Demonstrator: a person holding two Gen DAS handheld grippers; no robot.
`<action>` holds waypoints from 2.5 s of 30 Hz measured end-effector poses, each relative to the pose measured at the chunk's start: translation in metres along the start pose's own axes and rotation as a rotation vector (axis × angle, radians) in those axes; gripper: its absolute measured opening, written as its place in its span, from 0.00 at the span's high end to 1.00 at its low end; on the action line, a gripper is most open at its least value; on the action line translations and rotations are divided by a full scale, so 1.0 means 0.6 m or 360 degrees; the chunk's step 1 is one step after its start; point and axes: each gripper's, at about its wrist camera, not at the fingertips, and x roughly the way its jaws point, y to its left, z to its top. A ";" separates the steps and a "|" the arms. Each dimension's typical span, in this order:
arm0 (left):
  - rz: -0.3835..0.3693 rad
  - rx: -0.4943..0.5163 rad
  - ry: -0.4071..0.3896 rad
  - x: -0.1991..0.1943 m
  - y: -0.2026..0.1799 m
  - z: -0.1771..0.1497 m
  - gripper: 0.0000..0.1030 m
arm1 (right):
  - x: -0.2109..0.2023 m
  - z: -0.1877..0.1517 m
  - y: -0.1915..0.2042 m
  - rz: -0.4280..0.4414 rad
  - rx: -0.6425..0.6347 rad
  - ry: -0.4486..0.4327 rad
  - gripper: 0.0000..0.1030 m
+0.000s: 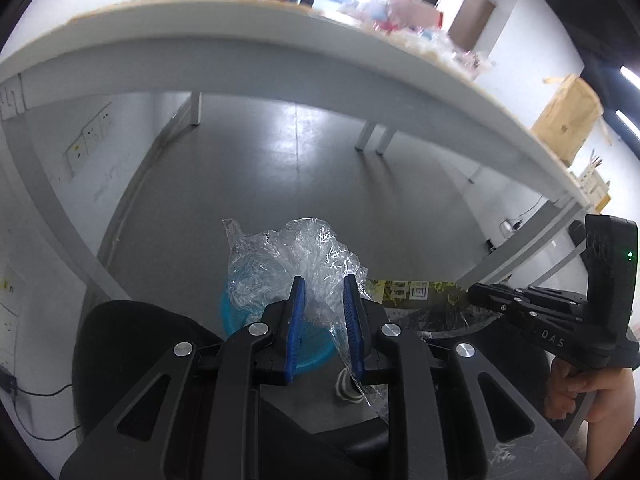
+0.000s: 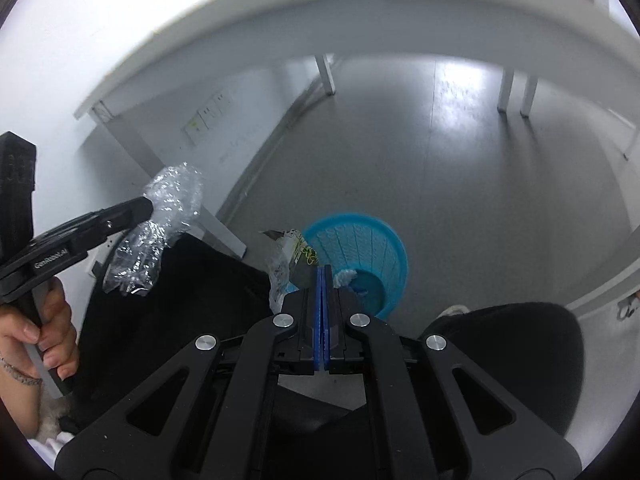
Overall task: Collect trash
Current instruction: 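Carry the plastic wrap and wrapper down over the blue wastebasket with both tools, then open both tools to drop the plastic wrap and wrapper into the wastebasket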
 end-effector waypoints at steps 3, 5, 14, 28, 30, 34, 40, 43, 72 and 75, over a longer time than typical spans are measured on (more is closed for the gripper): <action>0.0002 -0.0011 0.0069 0.037 0.003 -0.005 0.82 | 0.033 -0.001 -0.015 -0.0008 0.0031 0.0055 1.00; -0.0004 -0.0012 0.0109 0.057 0.004 -0.007 0.82 | 0.050 -0.001 -0.025 -0.0013 0.0052 0.0079 1.00; 0.0010 -0.0026 0.0296 0.157 0.002 -0.014 0.82 | 0.147 0.007 -0.041 -0.0082 0.0104 0.0260 1.00; 0.0127 -0.0205 0.0417 0.264 0.042 0.017 0.82 | 0.267 0.012 -0.078 -0.0143 0.0184 0.0433 1.00; 0.0167 -0.0208 0.0405 0.271 0.044 0.022 0.82 | 0.283 0.013 -0.081 -0.0142 0.0202 0.0456 1.00; 0.0188 -0.0224 0.0442 0.295 0.051 0.027 0.82 | 0.323 0.018 -0.092 -0.0164 0.0220 0.0525 1.00; 0.0211 -0.0244 0.0519 0.336 0.057 0.032 0.81 | 0.374 0.026 -0.112 -0.0150 0.0290 0.0612 1.00; 0.0234 -0.0276 0.0581 0.365 0.068 0.031 0.81 | 0.400 0.026 -0.126 -0.0136 0.0332 0.0667 1.00; 0.0140 -0.0698 0.0747 0.460 0.125 0.021 0.52 | 0.460 0.027 -0.164 -0.0107 0.0519 0.0732 0.72; 0.0124 -0.0707 0.0729 0.449 0.121 0.019 0.52 | 0.442 0.028 -0.156 -0.0112 0.0507 0.0697 0.70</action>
